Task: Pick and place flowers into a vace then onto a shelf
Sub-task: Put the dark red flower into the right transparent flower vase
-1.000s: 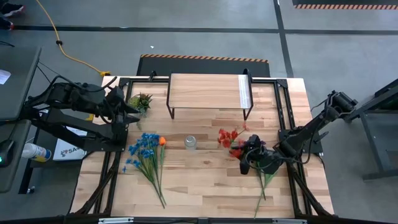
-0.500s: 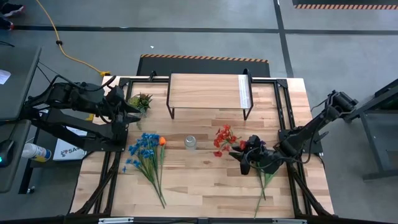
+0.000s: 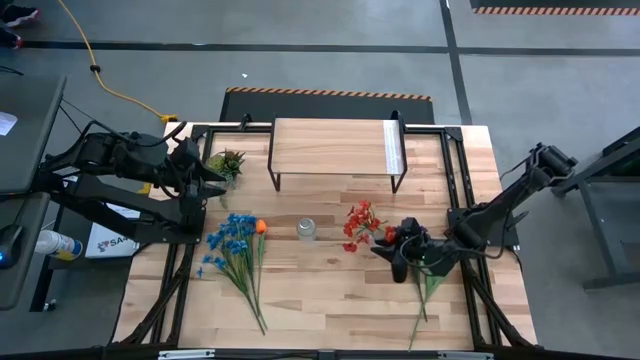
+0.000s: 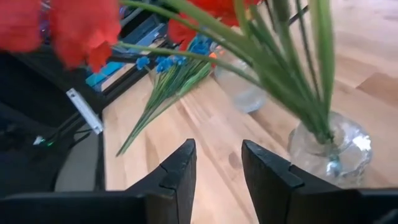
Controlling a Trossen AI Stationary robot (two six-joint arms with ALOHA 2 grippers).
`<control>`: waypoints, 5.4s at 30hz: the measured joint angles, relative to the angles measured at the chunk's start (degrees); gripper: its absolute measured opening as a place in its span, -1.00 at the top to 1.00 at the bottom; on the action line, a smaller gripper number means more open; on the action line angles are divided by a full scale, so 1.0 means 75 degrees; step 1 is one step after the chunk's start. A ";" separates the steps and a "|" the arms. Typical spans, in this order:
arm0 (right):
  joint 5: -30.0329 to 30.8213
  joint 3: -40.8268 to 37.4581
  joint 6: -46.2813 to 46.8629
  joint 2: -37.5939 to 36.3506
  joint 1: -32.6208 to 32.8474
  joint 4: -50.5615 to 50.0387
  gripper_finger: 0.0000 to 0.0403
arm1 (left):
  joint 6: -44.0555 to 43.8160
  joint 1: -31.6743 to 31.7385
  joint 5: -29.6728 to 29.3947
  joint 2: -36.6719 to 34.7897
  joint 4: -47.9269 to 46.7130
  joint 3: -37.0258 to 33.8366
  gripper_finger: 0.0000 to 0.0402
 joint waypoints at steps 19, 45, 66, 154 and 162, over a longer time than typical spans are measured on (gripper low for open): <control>-0.4604 0.0006 0.4084 -0.0192 0.0618 -0.1728 0.51 | 0.0000 0.0003 0.0000 0.0001 -0.0003 0.0000 -0.26; -0.5324 0.1289 0.6088 -0.0189 0.1565 -0.4253 0.56 | 0.0082 0.0000 0.0000 0.0002 -0.0006 0.0000 -0.26; -0.6208 0.1387 0.6809 -0.0180 0.1500 -0.6777 0.56 | 0.0055 0.0000 0.0160 0.0000 -0.0006 0.0000 -0.26; -0.7166 0.1375 0.7800 0.2492 0.1451 -0.5293 0.10 | 0.0195 0.0000 0.0277 -0.0003 -0.0490 0.0000 -0.26; -0.7078 0.1386 0.7747 0.3497 0.1451 -0.4435 0.10 | 0.0189 0.0002 0.0280 0.0001 -0.0487 0.0000 -0.26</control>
